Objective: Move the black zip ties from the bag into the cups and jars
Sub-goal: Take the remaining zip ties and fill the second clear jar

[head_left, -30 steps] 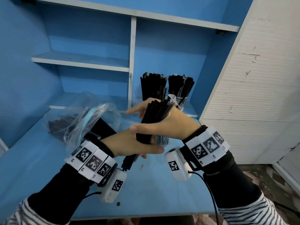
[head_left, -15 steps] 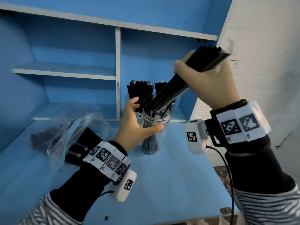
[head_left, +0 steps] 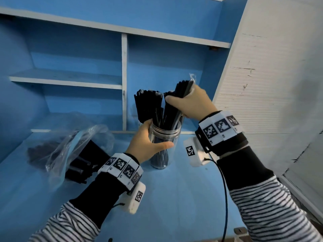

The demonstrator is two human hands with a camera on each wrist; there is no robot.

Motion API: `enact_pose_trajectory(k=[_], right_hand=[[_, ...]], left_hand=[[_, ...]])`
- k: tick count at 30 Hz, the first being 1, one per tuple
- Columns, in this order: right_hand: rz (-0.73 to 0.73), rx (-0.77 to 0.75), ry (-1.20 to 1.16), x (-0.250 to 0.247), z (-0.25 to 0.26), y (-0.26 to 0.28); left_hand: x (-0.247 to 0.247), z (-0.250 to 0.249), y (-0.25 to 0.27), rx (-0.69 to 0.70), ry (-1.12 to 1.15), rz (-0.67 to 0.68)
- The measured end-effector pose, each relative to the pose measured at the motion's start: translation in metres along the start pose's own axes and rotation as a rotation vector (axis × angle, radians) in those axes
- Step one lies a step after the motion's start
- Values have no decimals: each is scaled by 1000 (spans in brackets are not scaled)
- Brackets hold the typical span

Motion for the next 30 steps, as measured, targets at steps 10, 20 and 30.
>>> enact_pose_trajectory(k=[10,20,30], right_hand=[[169,23,93,33,-24,14],[304,-365,184,63,-5,25],[-226,-620,-86,55,54,43]], left_hand=[[-1,0,1,26,4,-15],[5,-3,6,-7,-32,87],[-84,1,44,156,-202,-321]])
Point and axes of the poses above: each hand's wrist, its own y-axis away from the middle knuckle, its own x-axis out of the palm, z = x × y, the point moved 6 cm from there along -y, towards the middle knuckle, and after that the axes turned 13 degrees about -x, right-handed, at the moved point
